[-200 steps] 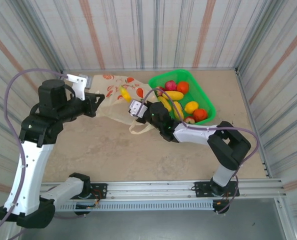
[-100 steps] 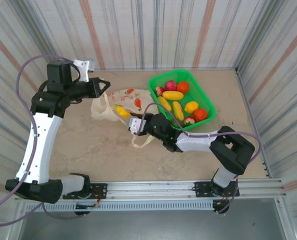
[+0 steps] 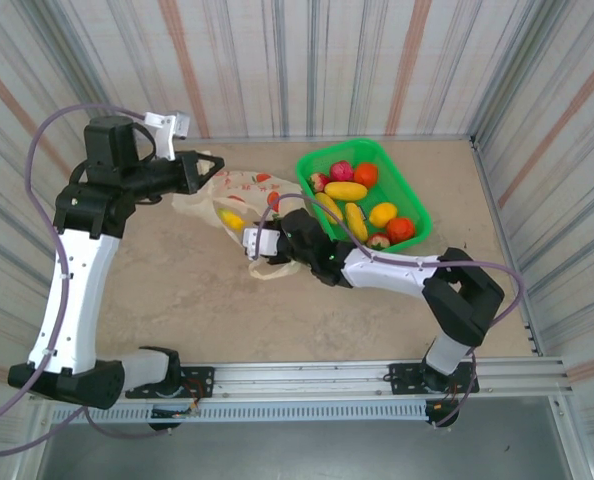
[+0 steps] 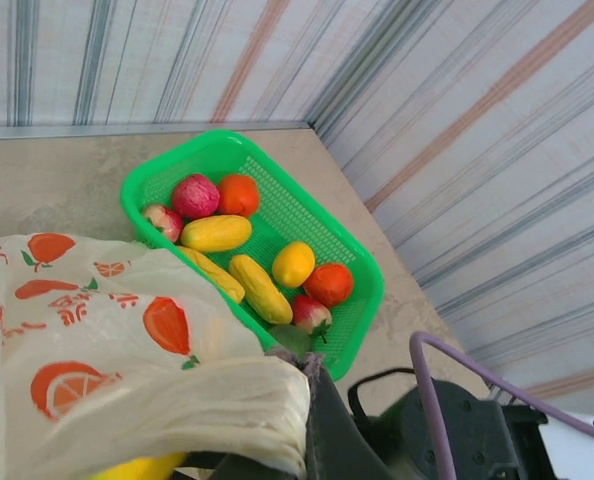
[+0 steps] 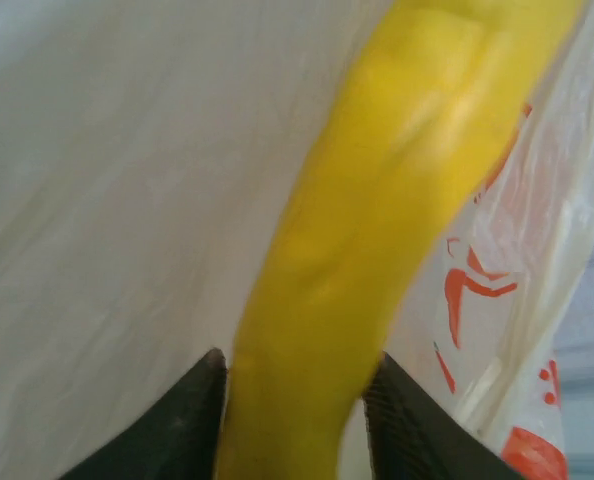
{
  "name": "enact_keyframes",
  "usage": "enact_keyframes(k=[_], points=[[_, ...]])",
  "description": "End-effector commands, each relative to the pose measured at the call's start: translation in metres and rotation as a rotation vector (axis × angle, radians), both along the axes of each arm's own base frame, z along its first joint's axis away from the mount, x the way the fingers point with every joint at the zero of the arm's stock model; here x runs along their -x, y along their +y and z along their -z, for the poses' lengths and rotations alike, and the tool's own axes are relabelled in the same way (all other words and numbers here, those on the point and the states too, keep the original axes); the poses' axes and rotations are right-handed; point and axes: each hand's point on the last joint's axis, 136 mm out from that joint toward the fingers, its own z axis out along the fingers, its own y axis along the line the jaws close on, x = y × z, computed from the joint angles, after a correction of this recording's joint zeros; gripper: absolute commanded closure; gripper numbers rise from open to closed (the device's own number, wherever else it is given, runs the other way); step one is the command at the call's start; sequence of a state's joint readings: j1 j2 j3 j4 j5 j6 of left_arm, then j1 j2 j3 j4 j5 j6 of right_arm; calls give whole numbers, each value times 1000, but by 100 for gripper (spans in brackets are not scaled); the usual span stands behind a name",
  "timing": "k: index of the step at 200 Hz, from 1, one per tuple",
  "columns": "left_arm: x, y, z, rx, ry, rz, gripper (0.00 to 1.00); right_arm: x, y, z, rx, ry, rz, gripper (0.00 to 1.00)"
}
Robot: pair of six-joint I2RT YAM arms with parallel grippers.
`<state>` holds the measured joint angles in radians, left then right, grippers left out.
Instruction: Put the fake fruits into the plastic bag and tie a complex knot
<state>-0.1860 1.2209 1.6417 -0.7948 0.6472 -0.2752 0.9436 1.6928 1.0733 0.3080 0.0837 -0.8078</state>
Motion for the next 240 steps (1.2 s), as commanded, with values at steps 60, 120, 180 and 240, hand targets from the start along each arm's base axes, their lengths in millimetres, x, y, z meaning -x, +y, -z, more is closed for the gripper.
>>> enact_keyframes(k=[60, 120, 180, 240], points=[[35, 12, 36, -83, -30, -34, 100, -34, -34, 22, 118, 241, 206, 28], [39, 14, 47, -105, -22, -49, 100, -33, -42, 37, 118, 392, 251, 49], [45, 20, 54, -171, -38, -76, 100, -53, -47, -7, -47, 474, 314, 95], [48, 25, 88, -309, -11, -93, 100, -39, -26, -123, -444, 741, 138, 100]])
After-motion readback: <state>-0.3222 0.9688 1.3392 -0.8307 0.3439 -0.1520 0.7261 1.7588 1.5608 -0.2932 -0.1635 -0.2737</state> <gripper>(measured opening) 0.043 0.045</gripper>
